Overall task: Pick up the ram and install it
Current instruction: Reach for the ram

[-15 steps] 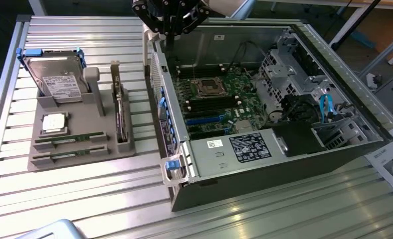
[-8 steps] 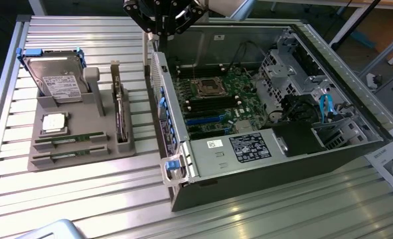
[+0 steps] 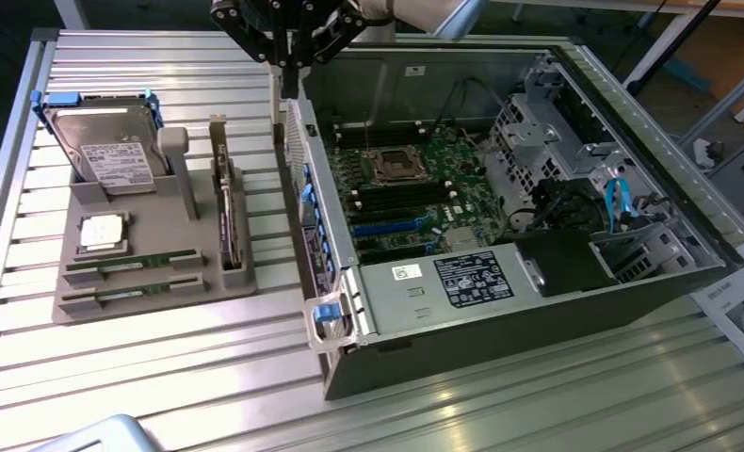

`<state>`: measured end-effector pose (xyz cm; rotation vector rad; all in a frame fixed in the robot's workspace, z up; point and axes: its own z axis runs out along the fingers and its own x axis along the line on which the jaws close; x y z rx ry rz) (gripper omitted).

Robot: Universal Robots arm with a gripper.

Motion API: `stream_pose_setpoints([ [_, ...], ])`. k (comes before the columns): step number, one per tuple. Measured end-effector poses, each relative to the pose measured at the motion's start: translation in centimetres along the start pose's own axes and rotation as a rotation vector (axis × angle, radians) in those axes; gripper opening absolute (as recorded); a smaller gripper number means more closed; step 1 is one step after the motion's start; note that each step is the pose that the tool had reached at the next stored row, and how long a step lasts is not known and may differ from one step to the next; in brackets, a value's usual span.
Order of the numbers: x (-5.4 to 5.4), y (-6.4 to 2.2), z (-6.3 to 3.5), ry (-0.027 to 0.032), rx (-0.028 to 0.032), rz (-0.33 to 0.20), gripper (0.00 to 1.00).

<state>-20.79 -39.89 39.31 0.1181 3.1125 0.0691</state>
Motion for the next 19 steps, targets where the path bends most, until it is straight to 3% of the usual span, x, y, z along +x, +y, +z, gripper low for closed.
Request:
stream_pose_setpoints([
  [14, 2.1, -0.16, -0.05, 0.0001, 0.0001, 0.000, 0.10],
  [19, 3.4, -0.26, -0.08, 0.0000, 0.0000, 0.000, 0.10],
])
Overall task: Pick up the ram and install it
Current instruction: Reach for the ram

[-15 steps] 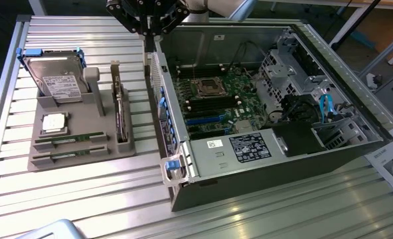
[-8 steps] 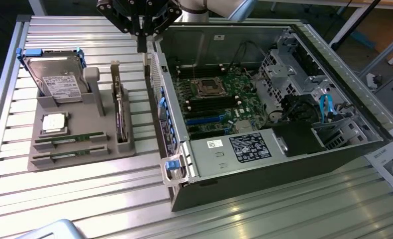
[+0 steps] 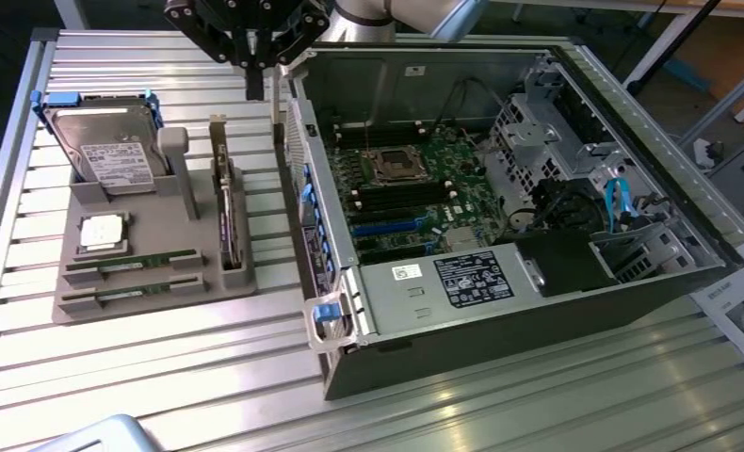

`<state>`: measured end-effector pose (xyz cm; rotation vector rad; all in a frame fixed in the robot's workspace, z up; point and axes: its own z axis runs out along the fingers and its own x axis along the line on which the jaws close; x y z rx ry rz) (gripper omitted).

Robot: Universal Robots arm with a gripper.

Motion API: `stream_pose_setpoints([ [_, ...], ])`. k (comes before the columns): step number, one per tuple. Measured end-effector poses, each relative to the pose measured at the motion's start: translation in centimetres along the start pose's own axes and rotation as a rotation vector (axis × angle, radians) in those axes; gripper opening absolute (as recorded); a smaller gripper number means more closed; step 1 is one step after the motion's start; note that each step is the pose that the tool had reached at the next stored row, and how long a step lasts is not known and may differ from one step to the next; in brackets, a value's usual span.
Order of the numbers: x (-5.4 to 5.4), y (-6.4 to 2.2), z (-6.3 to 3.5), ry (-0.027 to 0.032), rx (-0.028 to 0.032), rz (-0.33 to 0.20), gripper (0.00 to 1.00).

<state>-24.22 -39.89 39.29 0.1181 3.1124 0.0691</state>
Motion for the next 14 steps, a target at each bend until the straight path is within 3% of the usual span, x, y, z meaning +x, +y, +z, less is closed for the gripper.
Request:
stream_pose_setpoints([
  [14, 3.2, -0.24, -0.07, 0.0000, 0.0000, 0.000, 0.10],
])
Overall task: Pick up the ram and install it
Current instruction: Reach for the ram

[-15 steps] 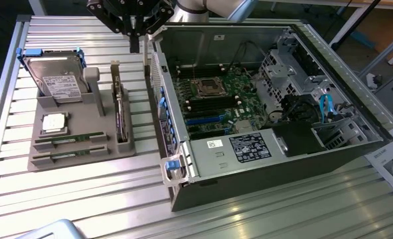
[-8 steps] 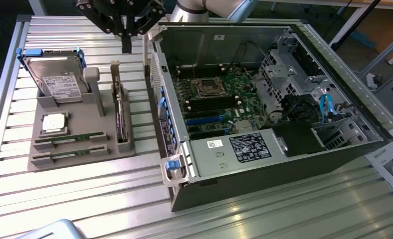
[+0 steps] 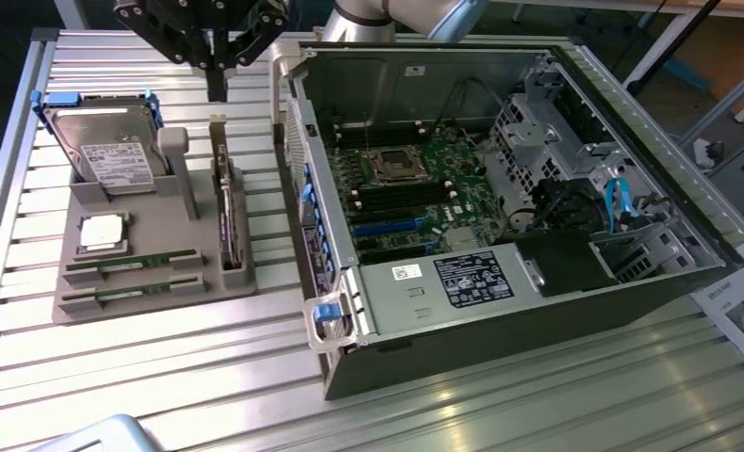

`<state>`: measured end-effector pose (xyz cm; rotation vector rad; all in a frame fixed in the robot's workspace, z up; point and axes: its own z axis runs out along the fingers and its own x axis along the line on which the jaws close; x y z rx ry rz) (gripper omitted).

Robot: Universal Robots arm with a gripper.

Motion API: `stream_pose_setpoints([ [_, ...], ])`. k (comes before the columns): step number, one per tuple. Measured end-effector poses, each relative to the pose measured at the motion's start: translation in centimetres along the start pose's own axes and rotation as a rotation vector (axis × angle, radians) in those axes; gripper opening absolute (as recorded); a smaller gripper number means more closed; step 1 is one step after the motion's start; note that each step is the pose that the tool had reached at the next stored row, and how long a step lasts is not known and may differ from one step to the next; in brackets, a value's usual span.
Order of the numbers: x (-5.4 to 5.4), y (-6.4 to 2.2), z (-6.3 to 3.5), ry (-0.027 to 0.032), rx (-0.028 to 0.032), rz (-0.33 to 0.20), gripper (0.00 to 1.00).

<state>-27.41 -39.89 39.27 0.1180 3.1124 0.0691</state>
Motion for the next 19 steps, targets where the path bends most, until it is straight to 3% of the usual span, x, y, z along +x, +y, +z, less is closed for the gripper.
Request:
stream_pose_setpoints([
  [13, 3.0, -0.23, -0.07, 0.0001, 0.0001, 0.000, 0.10],
  [19, 5.0, -0.38, -0.11, 0.0001, 0.0001, 0.000, 0.10],
])
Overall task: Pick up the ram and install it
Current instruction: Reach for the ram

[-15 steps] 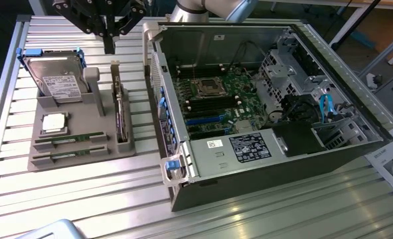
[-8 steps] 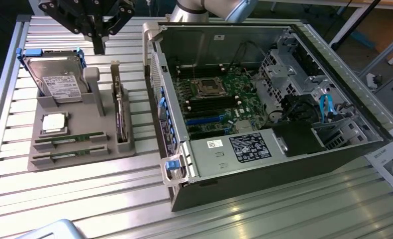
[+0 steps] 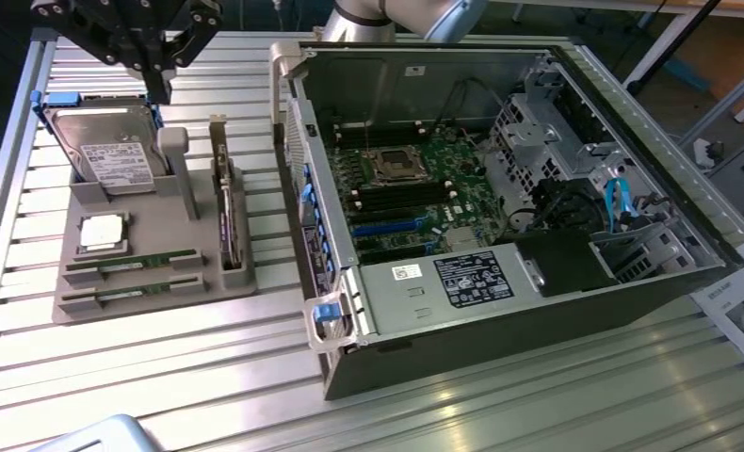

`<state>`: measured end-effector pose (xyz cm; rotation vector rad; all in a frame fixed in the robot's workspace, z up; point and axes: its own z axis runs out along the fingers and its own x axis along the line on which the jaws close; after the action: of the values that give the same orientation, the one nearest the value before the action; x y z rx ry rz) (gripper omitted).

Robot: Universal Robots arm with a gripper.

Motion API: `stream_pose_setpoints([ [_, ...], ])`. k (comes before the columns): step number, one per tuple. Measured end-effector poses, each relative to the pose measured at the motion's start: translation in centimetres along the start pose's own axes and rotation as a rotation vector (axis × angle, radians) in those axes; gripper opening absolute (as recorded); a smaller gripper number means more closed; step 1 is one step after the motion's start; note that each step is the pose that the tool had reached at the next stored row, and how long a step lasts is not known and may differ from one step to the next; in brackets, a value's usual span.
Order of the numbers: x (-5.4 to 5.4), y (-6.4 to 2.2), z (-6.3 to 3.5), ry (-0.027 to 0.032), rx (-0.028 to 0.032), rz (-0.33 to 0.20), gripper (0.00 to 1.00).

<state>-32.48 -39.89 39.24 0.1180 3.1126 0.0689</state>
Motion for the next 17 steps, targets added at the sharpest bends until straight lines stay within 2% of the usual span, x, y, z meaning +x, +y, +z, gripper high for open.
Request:
stream_pose_setpoints([
  [7, 1.9, -0.14, -0.03, 0.0000, 0.0000, 0.000, 0.10],
  [14, 3.2, -0.25, -0.04, -0.0001, -0.0001, 0.000, 0.10],
  [17, 4.2, -0.32, -0.07, 0.0000, 0.0000, 0.000, 0.10],
])
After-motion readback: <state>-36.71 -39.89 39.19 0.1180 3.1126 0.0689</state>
